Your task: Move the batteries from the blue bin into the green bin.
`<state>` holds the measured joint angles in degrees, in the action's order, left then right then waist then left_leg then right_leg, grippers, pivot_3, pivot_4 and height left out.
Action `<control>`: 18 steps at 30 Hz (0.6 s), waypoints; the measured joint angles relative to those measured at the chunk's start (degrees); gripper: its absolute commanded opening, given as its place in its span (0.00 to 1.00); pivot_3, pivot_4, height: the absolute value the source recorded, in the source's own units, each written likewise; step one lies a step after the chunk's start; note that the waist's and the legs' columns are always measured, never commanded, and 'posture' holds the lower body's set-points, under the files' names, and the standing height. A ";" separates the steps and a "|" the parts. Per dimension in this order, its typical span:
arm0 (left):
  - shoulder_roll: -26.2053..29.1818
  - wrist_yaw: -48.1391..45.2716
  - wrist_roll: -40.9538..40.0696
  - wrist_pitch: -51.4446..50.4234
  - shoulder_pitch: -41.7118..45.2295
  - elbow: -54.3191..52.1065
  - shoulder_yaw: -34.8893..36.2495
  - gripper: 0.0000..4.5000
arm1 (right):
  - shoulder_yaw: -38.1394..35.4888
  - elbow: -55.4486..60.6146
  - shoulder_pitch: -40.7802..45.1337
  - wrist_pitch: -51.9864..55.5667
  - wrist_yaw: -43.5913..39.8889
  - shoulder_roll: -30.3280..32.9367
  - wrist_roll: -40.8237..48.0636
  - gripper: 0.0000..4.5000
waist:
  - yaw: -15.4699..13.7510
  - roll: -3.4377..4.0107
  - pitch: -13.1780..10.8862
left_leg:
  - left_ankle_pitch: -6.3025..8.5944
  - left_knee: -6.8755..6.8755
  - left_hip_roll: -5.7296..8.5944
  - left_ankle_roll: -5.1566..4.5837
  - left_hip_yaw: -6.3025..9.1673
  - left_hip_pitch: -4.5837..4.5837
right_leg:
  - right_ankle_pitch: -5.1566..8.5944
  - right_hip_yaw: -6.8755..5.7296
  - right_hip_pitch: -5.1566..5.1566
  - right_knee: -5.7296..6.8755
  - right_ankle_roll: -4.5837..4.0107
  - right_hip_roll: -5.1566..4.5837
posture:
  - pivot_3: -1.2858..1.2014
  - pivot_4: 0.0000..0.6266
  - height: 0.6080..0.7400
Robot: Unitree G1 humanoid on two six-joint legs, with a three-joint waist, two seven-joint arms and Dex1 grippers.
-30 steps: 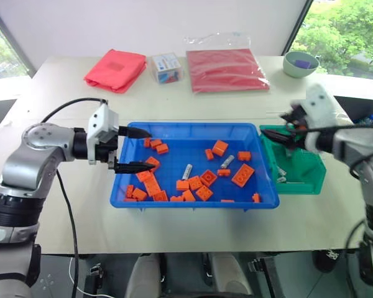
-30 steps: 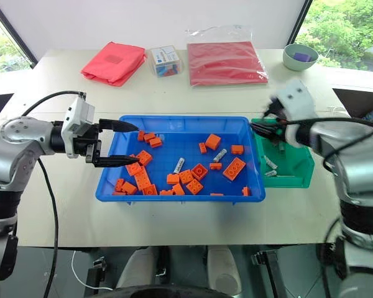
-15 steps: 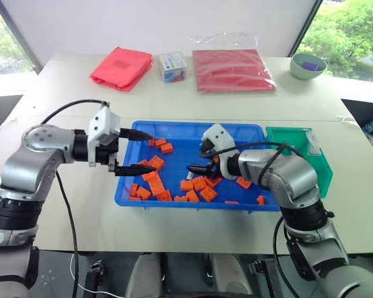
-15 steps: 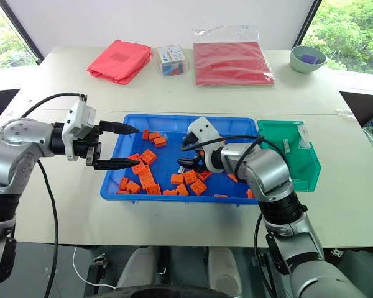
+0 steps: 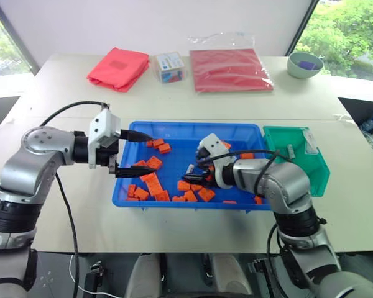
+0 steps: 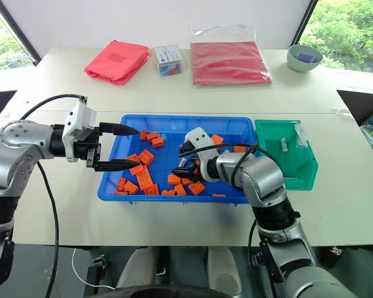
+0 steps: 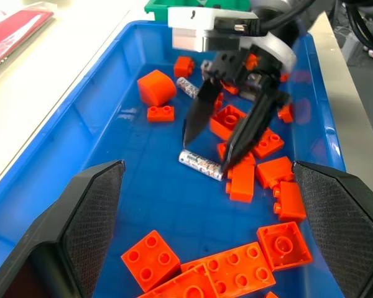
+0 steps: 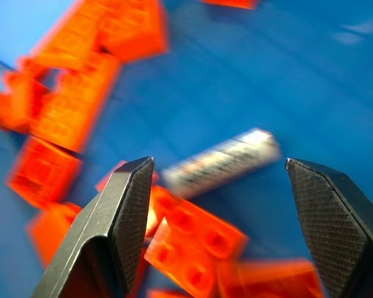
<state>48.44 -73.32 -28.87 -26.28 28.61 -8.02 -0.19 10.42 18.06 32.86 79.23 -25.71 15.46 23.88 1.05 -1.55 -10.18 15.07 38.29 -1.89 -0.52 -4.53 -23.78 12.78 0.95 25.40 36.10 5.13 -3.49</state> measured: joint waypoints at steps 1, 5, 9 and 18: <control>0.00 -0.02 0.00 0.04 0.00 0.00 0.00 1.00 | -0.15 -0.37 0.00 0.13 0.15 -0.33 0.01 0.77 | -0.04 0.00 0.00 | 0.00 0.00 0.01 0.00 0.00 0.00 | 0.00 0.00 0.00 0.00 0.00 -0.01 | 0.52 0.24 0.97; 0.00 -0.12 0.00 0.24 0.00 0.01 0.00 1.00 | -0.16 -0.84 -0.22 -0.25 0.58 -0.37 -0.01 0.77 | -0.14 0.00 0.00 | 0.00 0.00 0.02 0.00 0.00 0.00 | 0.02 0.00 -0.01 -0.01 -0.03 -0.04 | 0.52 0.24 0.97; 0.01 -0.07 0.00 0.25 -0.01 0.01 0.00 1.00 | 1.43 -0.96 -1.38 -3.80 0.44 1.53 -0.46 0.77 | -0.06 -0.01 0.01 | 0.00 0.00 0.02 0.00 0.00 0.06 | 0.05 0.00 -0.05 -0.01 -0.09 -0.03 | 0.52 0.24 0.97; 0.00 0.01 0.02 0.37 0.44 0.12 -0.01 1.00 | 4.20 -5.93 0.31 -9.00 0.66 -1.29 -1.98 0.77 | 0.15 -0.06 0.04 | 0.00 -0.04 -0.02 0.00 0.01 0.34 | 0.08 0.01 -0.27 0.01 -0.14 0.00 | 0.52 0.24 0.97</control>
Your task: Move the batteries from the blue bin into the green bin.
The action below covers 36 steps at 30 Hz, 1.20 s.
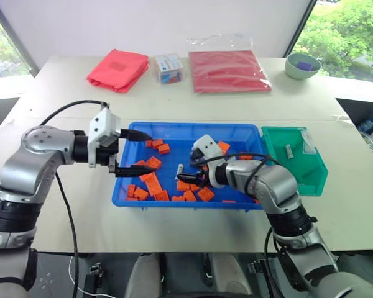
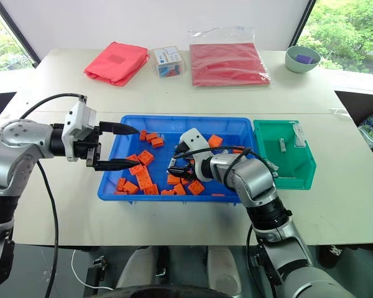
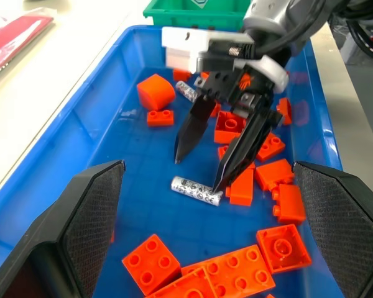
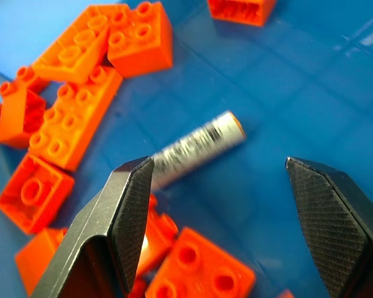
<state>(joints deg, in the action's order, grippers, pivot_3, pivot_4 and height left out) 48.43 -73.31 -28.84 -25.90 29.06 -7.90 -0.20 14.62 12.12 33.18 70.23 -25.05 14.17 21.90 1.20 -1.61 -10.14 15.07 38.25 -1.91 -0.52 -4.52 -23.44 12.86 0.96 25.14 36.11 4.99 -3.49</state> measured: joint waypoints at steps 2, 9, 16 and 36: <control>-0.01 0.03 0.02 0.03 0.00 0.01 0.00 1.00 | 0.79 -0.76 0.75 -0.11 -0.04 -0.89 -0.16 0.77 | -0.04 0.00 0.00 | 0.00 -0.02 0.00 0.00 0.00 -0.01 | 0.00 0.00 0.00 0.00 0.00 0.00 | 0.52 0.24 0.97; -0.01 0.08 0.02 0.14 -0.01 0.02 0.00 1.00 | 1.99 -2.37 1.38 -1.46 -0.33 -1.25 -0.86 0.48 | -0.11 -0.01 0.00 | 0.00 -0.03 0.00 0.00 0.00 -0.01 | 0.00 0.00 0.00 -0.01 0.00 -0.02 | 0.52 0.24 0.97; -0.02 0.21 0.03 0.14 0.49 0.35 0.00 1.00 | 3.16 -2.51 1.17 -2.25 -1.14 -0.09 -1.26 0.01 | -0.09 -0.01 0.00 | 0.00 -0.04 0.00 0.00 0.00 -0.01 | 0.00 -0.01 0.01 -0.01 0.00 -0.02 | 0.52 0.24 0.97; -2.58 -0.33 1.35 1.39 3.30 4.22 -1.15 1.00 | -26.23 3.33 15.95 13.37 -3.06 16.63 7.14 0.01 | -0.76 0.00 -0.01 | 0.01 -0.09 0.05 -0.01 0.01 -0.35 | -0.01 -0.11 0.21 -0.15 0.01 -0.15 | 0.52 0.24 0.97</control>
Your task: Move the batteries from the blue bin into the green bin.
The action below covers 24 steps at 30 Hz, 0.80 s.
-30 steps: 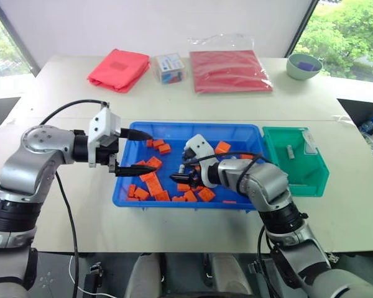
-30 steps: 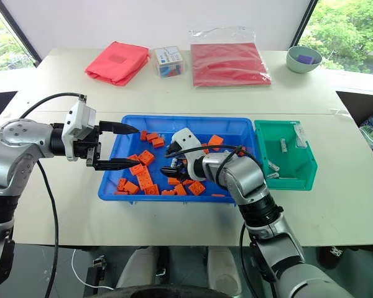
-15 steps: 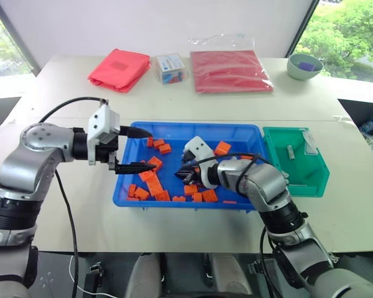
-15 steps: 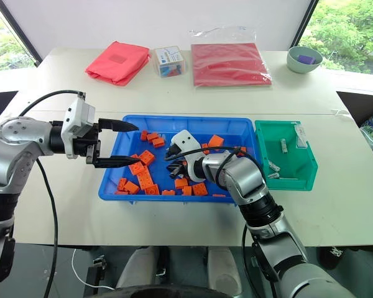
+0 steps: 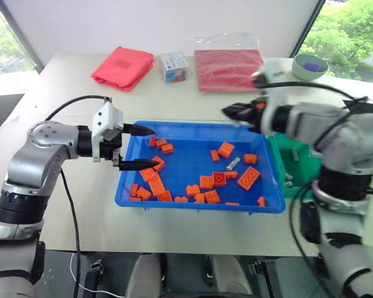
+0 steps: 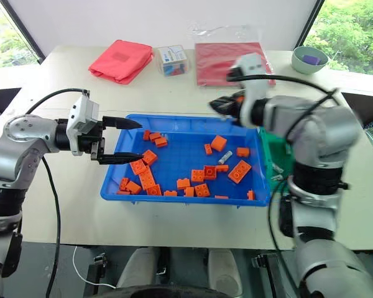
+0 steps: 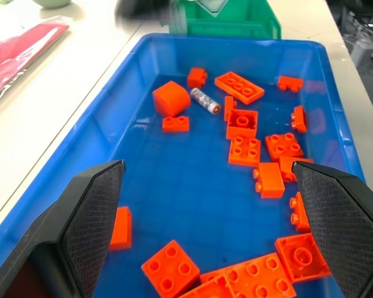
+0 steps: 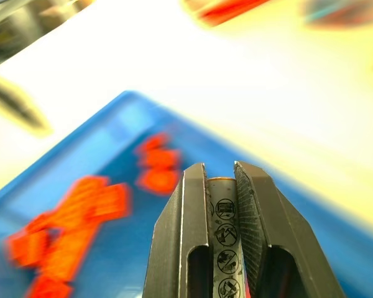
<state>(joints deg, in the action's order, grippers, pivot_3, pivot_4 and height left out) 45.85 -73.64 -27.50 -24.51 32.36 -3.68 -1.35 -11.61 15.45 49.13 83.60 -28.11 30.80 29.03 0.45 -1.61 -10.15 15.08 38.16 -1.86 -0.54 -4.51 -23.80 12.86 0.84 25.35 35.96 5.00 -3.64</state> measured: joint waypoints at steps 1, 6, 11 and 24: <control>-0.14 -0.02 0.05 0.16 -0.02 0.35 -0.02 1.00 | -1.03 -0.18 -1.49 0.07 -0.51 3.52 -0.04 0.01 | 0.13 0.00 0.00 | 0.01 0.00 0.02 -0.01 -0.01 -0.03 | 0.00 0.01 0.02 -0.04 0.00 -0.01 | 0.52 0.24 0.97; -1.34 -0.49 0.52 1.19 0.01 1.36 -0.19 1.00 | -6.42 -1.70 -11.62 -1.22 -2.94 15.78 -0.25 0.01 | 0.45 0.00 0.00 | 0.02 0.00 0.01 -0.04 -0.02 -0.06 | -0.02 0.03 0.04 -0.10 0.04 0.06 | 0.52 0.24 0.97; -2.45 -1.23 0.95 1.77 0.77 2.65 -0.44 1.00 | -7.85 -1.84 -19.78 -5.19 -3.48 18.15 -0.81 0.24 | 0.73 0.00 -0.01 | 0.01 0.01 -0.03 -0.03 0.00 0.18 | 0.00 0.20 0.01 0.08 0.00 0.19 | 0.52 0.24 0.97; -3.43 -2.08 2.07 2.67 2.25 3.81 -1.49 1.00 | 5.14 -2.17 -12.77 -19.01 -11.61 22.85 -1.98 0.93 | 0.78 0.03 -0.03 | 0.01 0.01 -0.06 -0.03 -0.03 0.23 | 0.01 0.31 0.01 0.06 0.00 0.21 | 0.52 0.24 0.97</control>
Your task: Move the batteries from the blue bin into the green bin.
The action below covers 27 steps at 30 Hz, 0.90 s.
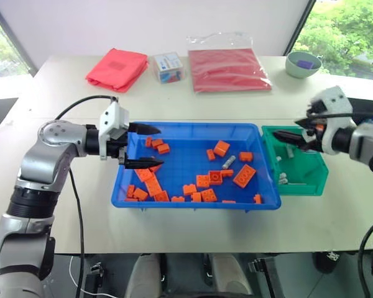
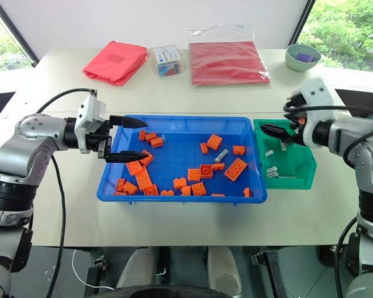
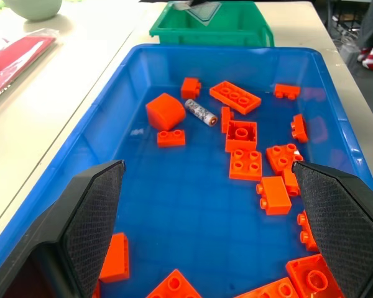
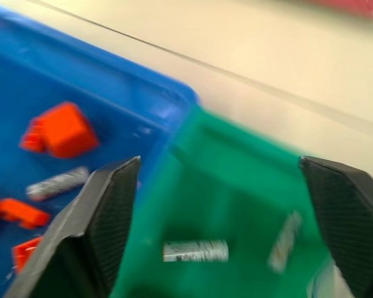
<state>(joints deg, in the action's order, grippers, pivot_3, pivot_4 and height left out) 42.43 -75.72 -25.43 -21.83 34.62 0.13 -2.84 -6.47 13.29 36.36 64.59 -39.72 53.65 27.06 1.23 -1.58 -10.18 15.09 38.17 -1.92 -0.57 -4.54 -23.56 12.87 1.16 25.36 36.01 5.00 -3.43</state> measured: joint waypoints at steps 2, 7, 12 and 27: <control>-0.10 0.07 0.04 0.02 0.06 0.01 -0.13 1.00 | 6.70 -0.28 3.24 -3.87 -2.36 0.14 -2.35 0.96 | -0.09 0.00 0.00 | 0.00 0.00 -0.01 0.00 0.01 0.00 | 0.01 -0.01 0.00 0.00 -0.01 0.01 | 0.52 0.24 0.97; -0.09 0.86 -0.02 -0.17 -0.05 -0.60 -0.18 1.00 | 19.19 -3.90 3.82 -7.88 -4.12 -3.88 -7.30 0.96 | -0.52 -0.02 0.00 | 0.00 0.04 0.06 0.00 -0.01 -0.19 | 0.00 -0.01 0.07 -0.01 -0.01 -0.12 | 0.52 0.24 0.97; 1.34 1.91 -0.24 -0.66 -2.90 -3.17 0.87 1.00 | 24.05 -6.37 3.04 -8.64 -4.56 -6.20 -10.55 0.96 | -0.44 -0.02 0.00 | 0.01 0.08 0.07 -0.01 -0.01 -0.27 | -0.04 -0.03 0.09 -0.06 0.06 -0.15 | 0.52 0.24 0.97; 1.84 3.74 -0.40 -1.46 -4.77 -5.15 1.98 1.00 | 24.16 -5.41 0.03 -5.11 -5.48 -9.66 -11.22 0.96 | -0.48 -0.03 0.00 | -0.01 0.10 0.05 0.01 0.00 -0.20 | -0.04 -0.14 0.04 0.02 0.06 -0.10 | 0.52 0.24 0.97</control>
<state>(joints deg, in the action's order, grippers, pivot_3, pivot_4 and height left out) 44.27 -71.98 -25.83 -23.29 29.84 -5.02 -0.86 17.69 7.87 36.39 59.47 -45.20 43.99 15.84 0.75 -1.61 -10.17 15.08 38.27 -1.86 -0.56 -4.54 -23.77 12.83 1.02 25.40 36.04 5.06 -3.52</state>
